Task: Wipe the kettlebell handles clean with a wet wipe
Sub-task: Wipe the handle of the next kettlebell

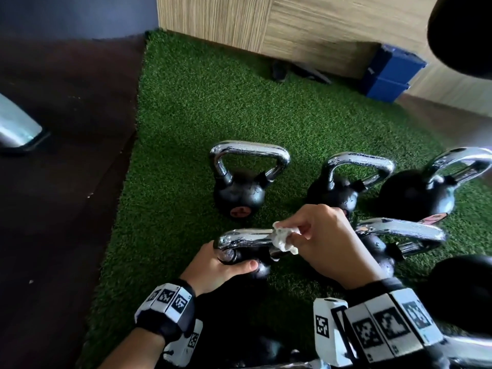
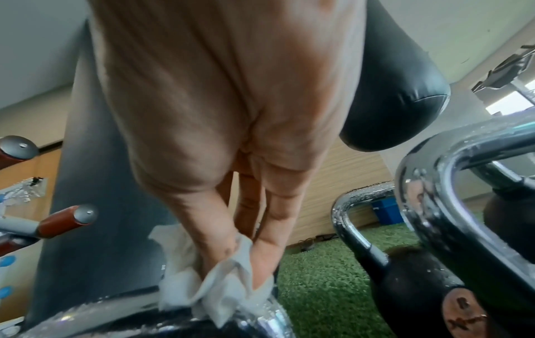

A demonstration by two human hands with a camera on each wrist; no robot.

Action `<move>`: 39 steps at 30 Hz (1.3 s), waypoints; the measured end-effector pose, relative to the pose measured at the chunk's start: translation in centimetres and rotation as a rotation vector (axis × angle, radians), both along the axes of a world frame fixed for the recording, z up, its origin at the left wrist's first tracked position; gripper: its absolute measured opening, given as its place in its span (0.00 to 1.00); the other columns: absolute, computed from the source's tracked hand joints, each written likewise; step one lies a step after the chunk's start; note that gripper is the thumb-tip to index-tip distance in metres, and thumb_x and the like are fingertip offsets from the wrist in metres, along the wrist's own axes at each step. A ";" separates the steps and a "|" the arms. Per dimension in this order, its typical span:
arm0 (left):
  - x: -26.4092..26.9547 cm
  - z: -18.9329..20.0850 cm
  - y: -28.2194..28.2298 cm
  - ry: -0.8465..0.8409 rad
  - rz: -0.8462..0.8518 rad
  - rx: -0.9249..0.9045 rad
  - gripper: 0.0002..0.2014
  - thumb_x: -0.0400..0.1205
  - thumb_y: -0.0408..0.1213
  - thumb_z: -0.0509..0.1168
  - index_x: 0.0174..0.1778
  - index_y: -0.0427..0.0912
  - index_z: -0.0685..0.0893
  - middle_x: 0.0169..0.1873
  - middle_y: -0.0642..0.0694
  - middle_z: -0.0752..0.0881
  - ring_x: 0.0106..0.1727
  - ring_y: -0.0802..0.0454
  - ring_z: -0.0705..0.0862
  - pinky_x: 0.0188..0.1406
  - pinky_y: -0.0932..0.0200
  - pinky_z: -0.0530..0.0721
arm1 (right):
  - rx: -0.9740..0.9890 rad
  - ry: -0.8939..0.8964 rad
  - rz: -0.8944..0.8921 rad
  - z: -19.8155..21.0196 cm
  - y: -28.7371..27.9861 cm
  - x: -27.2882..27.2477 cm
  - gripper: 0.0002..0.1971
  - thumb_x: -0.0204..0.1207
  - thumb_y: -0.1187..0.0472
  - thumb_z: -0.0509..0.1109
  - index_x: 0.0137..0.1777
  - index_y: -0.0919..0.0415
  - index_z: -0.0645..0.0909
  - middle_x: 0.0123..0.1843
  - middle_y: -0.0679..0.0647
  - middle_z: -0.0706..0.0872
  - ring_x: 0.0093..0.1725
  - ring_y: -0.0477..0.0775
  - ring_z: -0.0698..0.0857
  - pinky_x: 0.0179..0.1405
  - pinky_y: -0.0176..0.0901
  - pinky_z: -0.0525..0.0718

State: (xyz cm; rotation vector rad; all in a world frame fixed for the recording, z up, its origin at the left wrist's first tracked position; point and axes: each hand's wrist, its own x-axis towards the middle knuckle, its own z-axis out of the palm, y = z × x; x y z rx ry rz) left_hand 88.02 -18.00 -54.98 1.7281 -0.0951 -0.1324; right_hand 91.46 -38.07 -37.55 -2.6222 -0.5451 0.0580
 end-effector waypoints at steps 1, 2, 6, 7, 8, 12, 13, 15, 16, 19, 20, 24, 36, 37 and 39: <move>0.0 0.1 0.0 -0.001 -0.001 0.004 0.23 0.72 0.56 0.81 0.63 0.70 0.87 0.59 0.65 0.91 0.64 0.66 0.87 0.64 0.73 0.80 | 0.000 0.010 -0.023 -0.1 -0.3 0.1 0.10 0.70 0.61 0.81 0.48 0.47 0.94 0.34 0.32 0.82 0.33 0.30 0.81 0.34 0.17 0.76; 0.0 0.1 0.0 -0.004 0.000 0.008 0.23 0.72 0.56 0.81 0.63 0.70 0.87 0.59 0.65 0.91 0.64 0.66 0.87 0.65 0.72 0.80 | -0.003 0.020 -0.049 -0.2 -0.7 0.3 0.09 0.70 0.61 0.81 0.48 0.48 0.94 0.34 0.34 0.84 0.33 0.30 0.81 0.34 0.18 0.77; -0.1 0.0 0.1 0.010 0.018 -0.006 0.22 0.71 0.56 0.82 0.62 0.69 0.88 0.57 0.66 0.91 0.63 0.67 0.88 0.62 0.74 0.81 | -0.066 0.083 -0.100 -1.3 -1.5 1.1 0.07 0.71 0.64 0.80 0.46 0.51 0.95 0.39 0.48 0.93 0.33 0.31 0.81 0.29 0.18 0.76; -0.2 -0.1 0.1 0.016 0.029 -0.011 0.22 0.71 0.56 0.82 0.61 0.69 0.88 0.57 0.66 0.91 0.62 0.67 0.88 0.60 0.76 0.81 | -0.080 0.095 -0.096 -1.5 -1.5 1.4 0.08 0.71 0.64 0.80 0.45 0.50 0.95 0.40 0.47 0.94 0.34 0.31 0.81 0.29 0.18 0.76; -0.3 -0.2 0.0 0.020 0.044 -0.012 0.22 0.70 0.57 0.82 0.61 0.68 0.89 0.56 0.66 0.91 0.61 0.68 0.88 0.59 0.76 0.82 | -0.081 0.102 -0.094 -1.7 -1.6 1.6 0.08 0.70 0.63 0.81 0.45 0.49 0.94 0.40 0.46 0.93 0.34 0.32 0.82 0.29 0.18 0.76; -0.3 -0.6 -0.2 0.044 0.085 0.011 0.23 0.68 0.62 0.81 0.60 0.67 0.89 0.55 0.68 0.91 0.60 0.70 0.88 0.62 0.68 0.82 | -0.067 0.146 -0.090 -2.7 -1.8 2.6 0.06 0.71 0.61 0.82 0.45 0.49 0.94 0.33 0.42 0.88 0.33 0.31 0.81 0.28 0.17 0.74; -0.4 -0.5 -0.3 0.050 0.087 0.014 0.23 0.68 0.63 0.81 0.59 0.68 0.90 0.54 0.68 0.91 0.59 0.70 0.88 0.62 0.68 0.82 | -0.083 0.172 -0.090 -3.2 -1.7 2.6 0.07 0.72 0.63 0.81 0.45 0.49 0.95 0.33 0.44 0.87 0.32 0.32 0.80 0.28 0.18 0.74; -0.5 -0.3 -0.3 0.061 0.089 0.025 0.22 0.67 0.63 0.81 0.58 0.70 0.89 0.53 0.69 0.91 0.58 0.72 0.88 0.60 0.69 0.81 | -0.107 0.219 -0.098 -3.9 -1.8 2.9 0.11 0.71 0.68 0.79 0.45 0.50 0.95 0.35 0.46 0.88 0.33 0.35 0.80 0.28 0.20 0.74; -0.6 -0.1 -0.3 0.067 0.089 0.026 0.22 0.67 0.63 0.81 0.58 0.71 0.89 0.53 0.70 0.91 0.58 0.72 0.88 0.60 0.69 0.81 | -0.105 0.234 -0.102 -4.3 -1.9 3.0 0.12 0.70 0.69 0.78 0.45 0.50 0.94 0.35 0.46 0.88 0.35 0.37 0.81 0.29 0.20 0.74; -0.5 0.1 -0.3 0.081 0.097 0.021 0.22 0.67 0.59 0.82 0.57 0.69 0.90 0.52 0.68 0.92 0.58 0.71 0.88 0.63 0.64 0.82 | -0.104 0.258 -0.115 -5.1 -1.9 3.4 0.13 0.67 0.70 0.79 0.38 0.47 0.94 0.32 0.43 0.87 0.37 0.43 0.84 0.29 0.20 0.75; -0.5 0.2 -0.4 0.091 0.106 0.029 0.21 0.67 0.58 0.82 0.57 0.68 0.90 0.52 0.68 0.92 0.57 0.71 0.89 0.63 0.63 0.83 | -0.103 0.261 -0.121 -5.5 -1.8 3.4 0.16 0.66 0.71 0.79 0.32 0.45 0.91 0.29 0.42 0.85 0.35 0.43 0.83 0.29 0.21 0.76; -0.7 0.8 -0.6 0.154 0.158 0.020 0.23 0.64 0.56 0.84 0.56 0.66 0.91 0.51 0.66 0.93 0.55 0.69 0.90 0.65 0.58 0.86 | -0.030 0.293 -0.184 -7.0 -1.6 2.6 0.26 0.65 0.71 0.80 0.16 0.42 0.79 0.19 0.41 0.79 0.27 0.38 0.77 0.27 0.24 0.74; 0.3 11.1 6.0 -0.107 0.183 0.017 0.11 0.85 0.42 0.70 0.61 0.58 0.91 0.59 0.58 0.92 0.64 0.61 0.89 0.63 0.61 0.88 | 0.455 0.057 -0.152 1.2 -0.6 0.8 0.13 0.58 0.56 0.89 0.39 0.49 0.89 0.36 0.43 0.93 0.37 0.44 0.91 0.39 0.37 0.86; 0.1 12.4 5.4 -0.070 0.192 -0.112 0.13 0.82 0.50 0.70 0.61 0.56 0.92 0.59 0.56 0.92 0.63 0.59 0.90 0.61 0.61 0.88 | 0.508 0.079 -0.073 2.0 0.3 0.3 0.12 0.57 0.53 0.88 0.39 0.49 0.89 0.39 0.43 0.92 0.39 0.45 0.91 0.40 0.38 0.87; -0.2 14.3 4.2 0.019 0.184 -0.301 0.19 0.78 0.55 0.70 0.59 0.49 0.93 0.58 0.52 0.93 0.60 0.54 0.91 0.58 0.60 0.90 | 0.512 0.065 0.032 3.1 2.0 -0.4 0.13 0.56 0.47 0.84 0.39 0.48 0.90 0.41 0.43 0.89 0.40 0.44 0.88 0.40 0.38 0.86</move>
